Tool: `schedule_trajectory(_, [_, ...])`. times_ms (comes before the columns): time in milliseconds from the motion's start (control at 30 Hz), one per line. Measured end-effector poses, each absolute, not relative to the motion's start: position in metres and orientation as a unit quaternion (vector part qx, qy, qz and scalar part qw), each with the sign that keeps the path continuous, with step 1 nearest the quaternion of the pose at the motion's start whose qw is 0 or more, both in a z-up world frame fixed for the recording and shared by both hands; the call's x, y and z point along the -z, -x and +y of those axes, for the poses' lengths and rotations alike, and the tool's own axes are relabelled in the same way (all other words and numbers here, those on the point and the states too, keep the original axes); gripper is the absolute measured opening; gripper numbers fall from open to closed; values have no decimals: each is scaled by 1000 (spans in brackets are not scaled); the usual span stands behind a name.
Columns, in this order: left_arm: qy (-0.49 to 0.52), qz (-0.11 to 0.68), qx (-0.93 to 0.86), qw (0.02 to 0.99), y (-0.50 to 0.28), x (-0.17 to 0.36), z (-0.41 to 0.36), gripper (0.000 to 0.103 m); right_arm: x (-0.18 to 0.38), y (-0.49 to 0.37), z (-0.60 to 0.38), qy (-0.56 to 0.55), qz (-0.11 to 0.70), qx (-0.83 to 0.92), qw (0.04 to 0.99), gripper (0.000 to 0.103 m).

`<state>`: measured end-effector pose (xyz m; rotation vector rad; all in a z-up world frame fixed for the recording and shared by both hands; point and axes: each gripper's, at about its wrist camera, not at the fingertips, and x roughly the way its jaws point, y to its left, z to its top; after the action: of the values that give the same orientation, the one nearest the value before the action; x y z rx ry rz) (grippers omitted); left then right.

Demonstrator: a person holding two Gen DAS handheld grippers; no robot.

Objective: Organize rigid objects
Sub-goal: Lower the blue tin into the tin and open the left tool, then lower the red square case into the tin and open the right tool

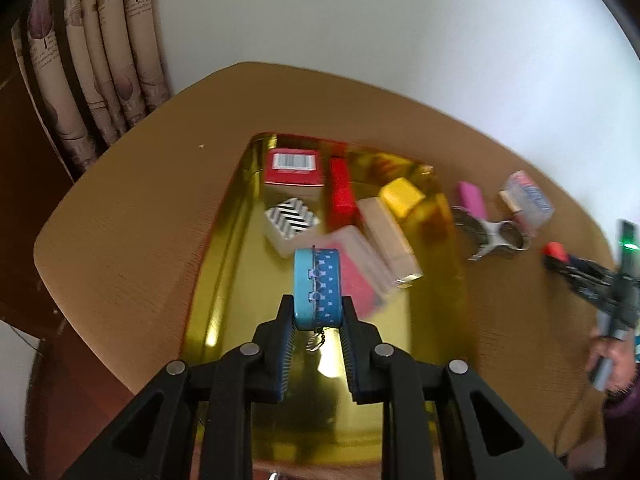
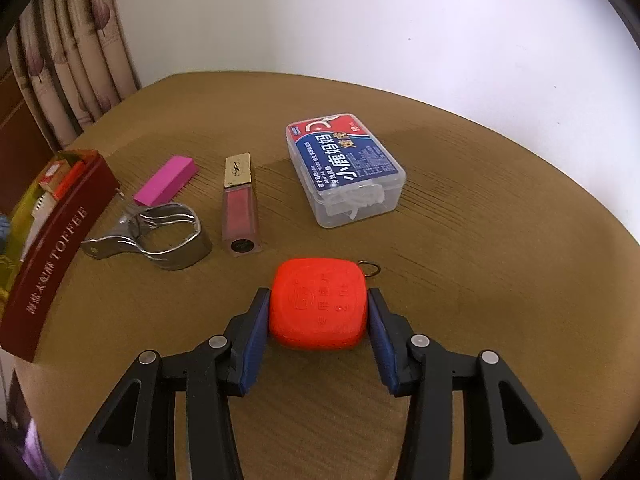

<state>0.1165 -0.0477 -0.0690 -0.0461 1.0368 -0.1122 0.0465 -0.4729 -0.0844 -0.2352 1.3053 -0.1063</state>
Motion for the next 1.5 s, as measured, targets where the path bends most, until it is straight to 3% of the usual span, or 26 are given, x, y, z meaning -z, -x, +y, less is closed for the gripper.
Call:
schedule_trajectory(400, [-1,511,22,860,-135,91,-41,22,35,-30,-442,74,572,25,817,43])
schedule_trajectory(533, [-22,503,12,864,-133,86,-44,38,25,-31,-418,71,566,0,821,43])
schedule_trajectory(800, [11,465,9,885,-101,51,-40,40,11,-40,-343,52,561,-87,822,43])
schedule_trajectory(1100, [34,416,-12,908,-35,30,-30,44,54,-58,-247,36,592,-162,788,43])
schedule_trajectory(1500, [66,416,19,907,-32,39,-16,45,122,-61,-220,65,631,-130,762,43])
